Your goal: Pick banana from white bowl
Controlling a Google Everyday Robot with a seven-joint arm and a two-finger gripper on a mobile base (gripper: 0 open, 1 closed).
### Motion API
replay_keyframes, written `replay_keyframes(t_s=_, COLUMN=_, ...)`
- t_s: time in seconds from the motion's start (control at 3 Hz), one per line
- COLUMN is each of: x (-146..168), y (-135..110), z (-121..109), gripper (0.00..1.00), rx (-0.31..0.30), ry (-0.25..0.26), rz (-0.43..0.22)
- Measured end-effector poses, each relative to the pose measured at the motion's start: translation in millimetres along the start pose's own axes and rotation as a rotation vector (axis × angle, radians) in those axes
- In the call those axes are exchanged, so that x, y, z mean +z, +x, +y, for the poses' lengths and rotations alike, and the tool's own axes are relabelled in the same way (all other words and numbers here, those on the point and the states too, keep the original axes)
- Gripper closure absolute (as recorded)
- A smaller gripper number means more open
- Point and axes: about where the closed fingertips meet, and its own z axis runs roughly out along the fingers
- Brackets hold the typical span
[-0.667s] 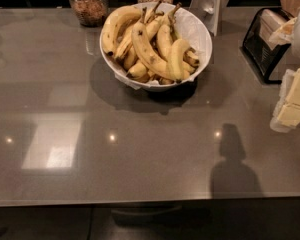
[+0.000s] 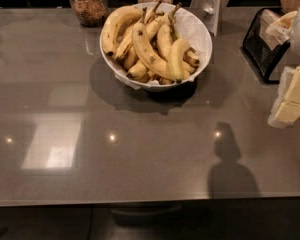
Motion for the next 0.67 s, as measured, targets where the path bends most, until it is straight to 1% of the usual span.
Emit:
replay_keyframes(t_s=0.33, x=0.6, y=-19.2, z=-17.9, gripper=0.00, rx=-0.149, ry=0.087, rz=-0.043)
replay_keyframes(t_s=0.67, x=6.6, y=-41.1, z=-38.3, gripper=0.00, rx=-0.331, ry=0.147, rz=-0.064)
